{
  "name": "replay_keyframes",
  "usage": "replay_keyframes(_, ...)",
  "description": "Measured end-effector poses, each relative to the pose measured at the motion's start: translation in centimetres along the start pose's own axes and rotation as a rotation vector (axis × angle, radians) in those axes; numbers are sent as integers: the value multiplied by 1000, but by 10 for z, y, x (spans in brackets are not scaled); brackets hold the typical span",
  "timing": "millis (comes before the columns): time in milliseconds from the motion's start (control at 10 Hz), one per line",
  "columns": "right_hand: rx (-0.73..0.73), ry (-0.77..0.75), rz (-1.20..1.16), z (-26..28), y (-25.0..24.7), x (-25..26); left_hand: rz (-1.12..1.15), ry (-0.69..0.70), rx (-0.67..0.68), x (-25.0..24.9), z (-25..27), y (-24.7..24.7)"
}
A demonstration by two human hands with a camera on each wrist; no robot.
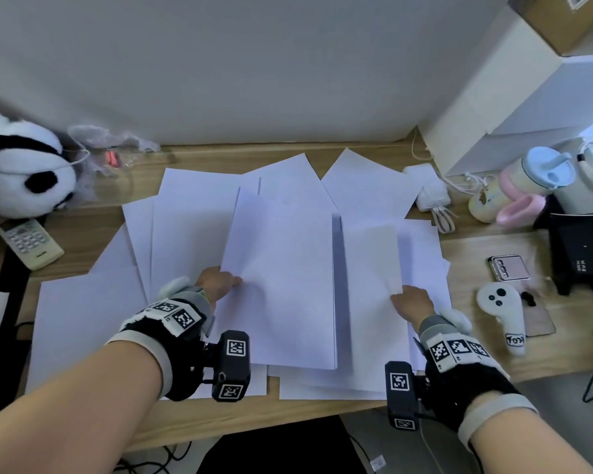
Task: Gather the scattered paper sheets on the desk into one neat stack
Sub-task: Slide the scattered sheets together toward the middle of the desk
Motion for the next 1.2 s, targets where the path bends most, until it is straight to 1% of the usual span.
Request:
replay_keyframes(100, 26, -87, -150, -3, 6, 4, -91, -57, 50, 10, -12, 5)
replay_keyframes(200, 66, -109, -522, -3, 19, 3, -204, -75, 70, 18, -15, 12)
replay_keyframes(300, 124, -67, -602, -2, 29, 0, -134, -91, 4, 24, -15, 14)
replay_keyframes(400, 230, -72, -554, 7, 40, 6, -325, -25, 35, 12, 8, 15)
replay_keyframes(500, 110, -147, -411, 12, 22, 12, -231, -79, 84, 25, -7, 16)
replay_keyframes(600, -188, -227, -383, 22, -25, 16, -233, -27, 110, 28, -20, 14)
replay_keyframes(700, -463, -298, -432, 41, -83, 27, -138, -33, 201, 27, -12, 18)
replay_keyframes(800, -713, -432, -606, 66, -137, 43, -120, -31, 240, 27, -7, 18)
replay_keyframes(900, -682, -577, -929, 78, -161, 60, -83, -17, 248, 28, -7, 18)
replay_keyframes(1000, -460, -639, -1079, 77, -155, 86, -71, 0, 270, 28, -7, 17)
replay_keyframes(1100, -147, -630, -957, 67, -114, 116, -2, -15, 302, 30, -7, 15)
replay_keyframes(1200, 46, -516, -760, 48, -54, 124, 50, -47, 323, 31, 0, 14)
Point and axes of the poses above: each hand's wrist, its own z-axis away from the middle knuckle, its own y-axis out of the palm, x = y × z, the point moved 7 cm from there along -z, towards the middle knuckle, and after that the axes turned 7 degrees about x, right-handed, at the moved point
